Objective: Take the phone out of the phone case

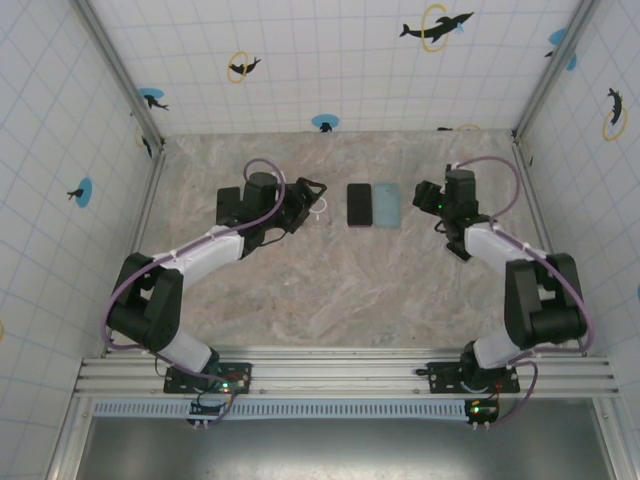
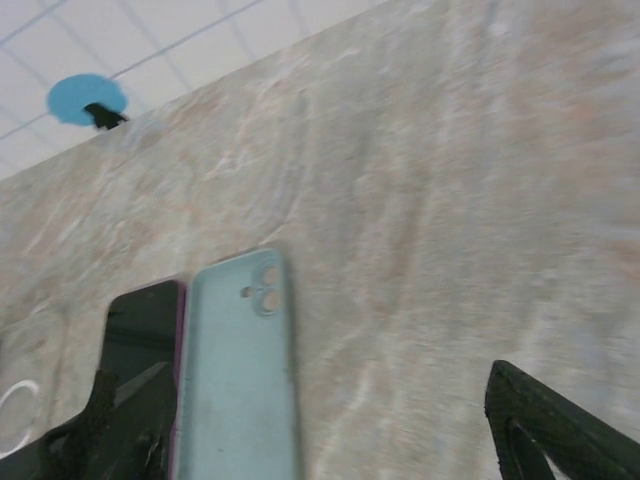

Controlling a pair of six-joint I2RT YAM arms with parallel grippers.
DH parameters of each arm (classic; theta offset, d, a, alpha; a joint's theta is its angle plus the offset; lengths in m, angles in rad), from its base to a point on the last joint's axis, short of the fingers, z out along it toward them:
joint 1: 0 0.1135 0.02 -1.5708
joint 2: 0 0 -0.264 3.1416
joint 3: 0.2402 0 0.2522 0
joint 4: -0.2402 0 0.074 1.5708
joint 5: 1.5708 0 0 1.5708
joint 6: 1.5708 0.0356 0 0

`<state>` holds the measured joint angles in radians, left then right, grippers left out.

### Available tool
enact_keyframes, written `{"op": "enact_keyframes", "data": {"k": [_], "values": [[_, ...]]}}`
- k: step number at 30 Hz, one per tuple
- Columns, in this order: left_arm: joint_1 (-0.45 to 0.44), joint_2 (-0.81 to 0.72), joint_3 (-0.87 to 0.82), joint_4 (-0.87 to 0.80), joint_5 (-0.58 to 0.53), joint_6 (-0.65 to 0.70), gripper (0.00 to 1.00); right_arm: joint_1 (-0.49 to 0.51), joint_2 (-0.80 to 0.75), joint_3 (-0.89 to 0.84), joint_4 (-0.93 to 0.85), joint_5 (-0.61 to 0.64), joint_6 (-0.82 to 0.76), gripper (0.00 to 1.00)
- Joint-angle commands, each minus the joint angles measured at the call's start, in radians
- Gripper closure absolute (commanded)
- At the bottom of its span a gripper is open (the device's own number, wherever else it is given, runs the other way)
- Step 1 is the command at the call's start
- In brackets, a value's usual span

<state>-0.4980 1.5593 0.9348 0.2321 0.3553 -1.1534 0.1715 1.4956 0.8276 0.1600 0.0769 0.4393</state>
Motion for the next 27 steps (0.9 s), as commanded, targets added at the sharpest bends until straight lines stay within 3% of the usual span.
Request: {"op": "enact_keyframes", "data": {"k": [1, 4, 9, 15, 20, 27], "values": [[0.003, -0.021, 0.034, -0.008, 0.051, 0.045, 0.02, -0.036, -0.072, -0.043, -0.202, 0.094, -0.069, 0.15], [-0.004, -0.014, 0.070, 0.007, 0.072, 0.056, 0.02, -0.090, -0.111, -0.050, -0.287, 0.112, -0.069, 0.01], [-0.012, 0.001, 0.061, 0.049, 0.088, 0.044, 0.02, -0.156, -0.169, -0.098, -0.334, 0.171, -0.064, 0.01], [-0.013, -0.003, 0.017, 0.088, 0.099, 0.031, 0.02, -0.188, -0.107, -0.064, -0.423, 0.268, 0.029, 0.01], [-0.012, -0.004, -0.002, 0.114, 0.112, 0.015, 0.02, -0.199, 0.007, 0.010, -0.483, 0.216, 0.144, 0.01], [-0.012, -0.015, -0.013, 0.108, 0.113, 0.022, 0.03, -0.187, 0.099, 0.052, -0.451, 0.207, 0.174, 0.01]]}}
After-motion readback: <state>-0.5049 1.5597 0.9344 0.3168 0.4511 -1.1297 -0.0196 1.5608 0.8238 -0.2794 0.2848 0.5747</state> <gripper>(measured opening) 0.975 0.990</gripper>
